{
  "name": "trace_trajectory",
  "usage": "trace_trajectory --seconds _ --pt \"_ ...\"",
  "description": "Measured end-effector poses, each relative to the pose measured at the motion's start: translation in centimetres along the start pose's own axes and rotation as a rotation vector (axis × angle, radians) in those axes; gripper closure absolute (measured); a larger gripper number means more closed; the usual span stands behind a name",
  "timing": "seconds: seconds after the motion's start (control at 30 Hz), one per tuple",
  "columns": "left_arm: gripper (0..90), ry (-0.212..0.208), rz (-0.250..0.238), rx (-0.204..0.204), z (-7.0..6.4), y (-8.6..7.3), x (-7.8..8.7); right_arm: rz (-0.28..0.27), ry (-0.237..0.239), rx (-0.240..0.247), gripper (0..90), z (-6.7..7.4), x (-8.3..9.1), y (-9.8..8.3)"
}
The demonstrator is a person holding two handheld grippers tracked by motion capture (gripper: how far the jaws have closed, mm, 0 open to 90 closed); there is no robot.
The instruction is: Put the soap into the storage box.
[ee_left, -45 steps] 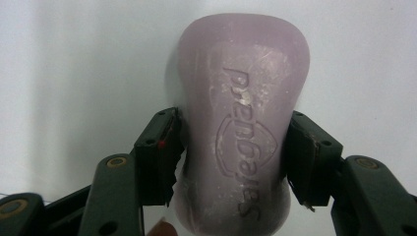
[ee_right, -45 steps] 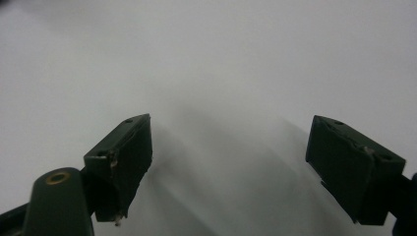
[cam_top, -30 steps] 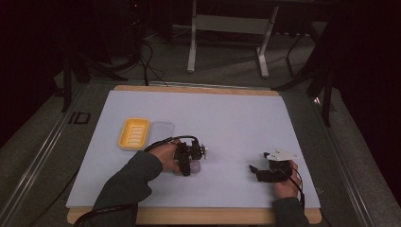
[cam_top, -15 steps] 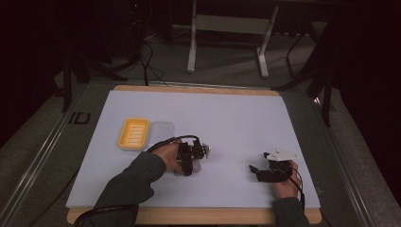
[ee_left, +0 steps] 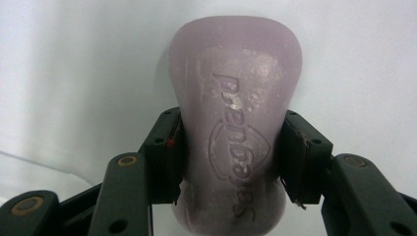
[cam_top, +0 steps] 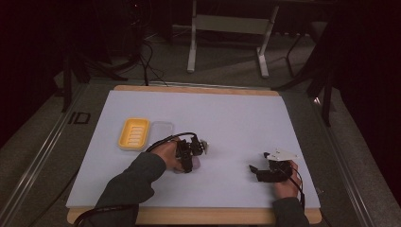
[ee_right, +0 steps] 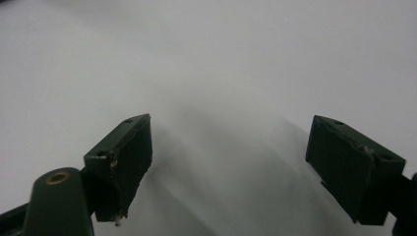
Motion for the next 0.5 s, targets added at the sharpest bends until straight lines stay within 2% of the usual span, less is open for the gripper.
trace_trajectory --seconds 0.17,0.3,0.5 --pt "49.3 0.022 -0.010 0.039 0.7 -0.2 0.2 0.000 0.000 0.000 17.4 0.0 0.0 0.0" --pt "49.4 0.019 -0.015 0.061 1.1 -0.4 0.3 0.000 -0.001 0.001 17.4 0.0 0.0 0.0" --pt "49.4 0.014 -0.003 0.068 1.2 -0.6 0.0 0.001 -0.001 0.001 17.4 0.0 0.0 0.0"
Point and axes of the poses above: each handheld gripper's, and its own axes: x roughly backward along the jaws, y roughly out of its top, z roughly to its left, the point moved 4 cm from there along -x, roughly forward along the jaws, and after that the axes turned 13 degrees about -z, right-handed, at the moved point
